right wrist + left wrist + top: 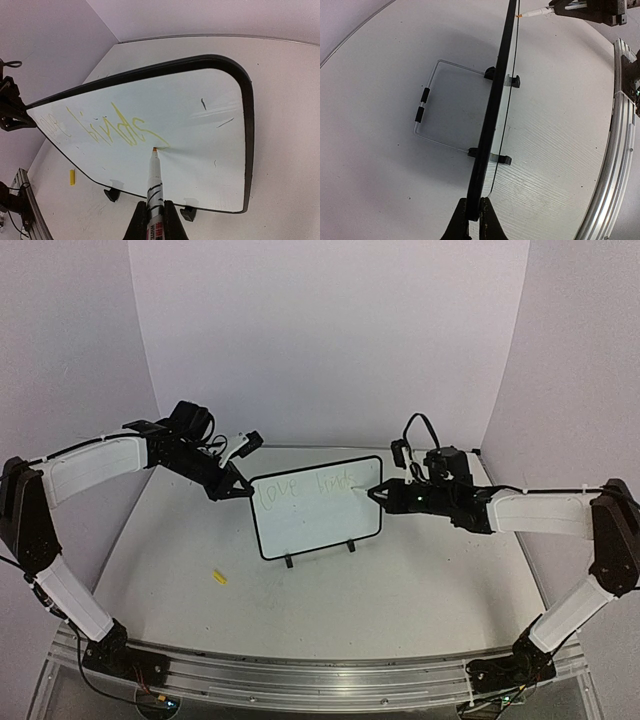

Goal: Write a sentence on the whiteboard

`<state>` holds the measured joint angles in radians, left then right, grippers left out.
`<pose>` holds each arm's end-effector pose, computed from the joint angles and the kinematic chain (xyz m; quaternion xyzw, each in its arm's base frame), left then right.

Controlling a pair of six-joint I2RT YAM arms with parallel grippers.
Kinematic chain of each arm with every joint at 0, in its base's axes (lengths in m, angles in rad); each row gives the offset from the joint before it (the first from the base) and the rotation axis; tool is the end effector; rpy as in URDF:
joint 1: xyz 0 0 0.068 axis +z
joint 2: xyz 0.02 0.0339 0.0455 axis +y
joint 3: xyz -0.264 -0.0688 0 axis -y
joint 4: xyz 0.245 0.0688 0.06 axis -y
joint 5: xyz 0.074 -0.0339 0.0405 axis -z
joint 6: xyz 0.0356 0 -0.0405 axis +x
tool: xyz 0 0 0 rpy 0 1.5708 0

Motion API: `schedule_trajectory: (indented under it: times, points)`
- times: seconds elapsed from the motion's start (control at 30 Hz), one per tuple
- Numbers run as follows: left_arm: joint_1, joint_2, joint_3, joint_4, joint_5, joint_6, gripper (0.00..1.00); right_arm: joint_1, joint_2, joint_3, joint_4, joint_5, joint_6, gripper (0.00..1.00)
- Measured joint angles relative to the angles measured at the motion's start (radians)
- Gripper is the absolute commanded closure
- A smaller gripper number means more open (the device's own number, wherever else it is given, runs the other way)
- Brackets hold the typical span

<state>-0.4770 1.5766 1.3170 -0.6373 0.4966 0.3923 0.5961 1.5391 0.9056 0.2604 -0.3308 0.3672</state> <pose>0.2938 -0.1709 0.2903 0.4589 0.7955 -0.2453 0.3104 0.2789 0.2032 0.2414 -0.1852 0.7988 0.3781 0.4297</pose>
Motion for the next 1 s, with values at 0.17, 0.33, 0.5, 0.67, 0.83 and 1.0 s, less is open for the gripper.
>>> schedule_trajectory:
  times: [0.17, 0.33, 0.5, 0.67, 0.83, 1.0]
  points:
    - [0.000, 0.000, 0.000, 0.000, 0.000, 0.000, 1.00, 0.000, 0.000, 0.000, 0.000, -0.005, 0.000, 1.00]
    - [0.000, 0.000, 0.000, -0.001, -0.001, 0.000, 1.00, 0.000, -0.012, 0.000, -0.001, -0.013, 0.003, 1.00]
    - [0.000, -0.001, 0.000, -0.001, -0.003, 0.000, 1.00, 0.000, -0.078, -0.005, -0.001, -0.031, 0.008, 1.00]
    - [0.000, -0.001, 0.000, -0.001, -0.003, 0.000, 1.00, 0.000, -0.142, -0.007, -0.015, -0.059, 0.006, 1.00]
    - [0.000, -0.001, 0.000, -0.001, -0.003, 0.000, 1.00, 0.004, -0.154, -0.007, -0.072, -0.087, -0.005, 1.00]
    - [0.000, -0.001, 0.000, -0.001, -0.003, 0.000, 1.00, 0.022, -0.162, -0.007, -0.113, -0.092, -0.008, 1.00]
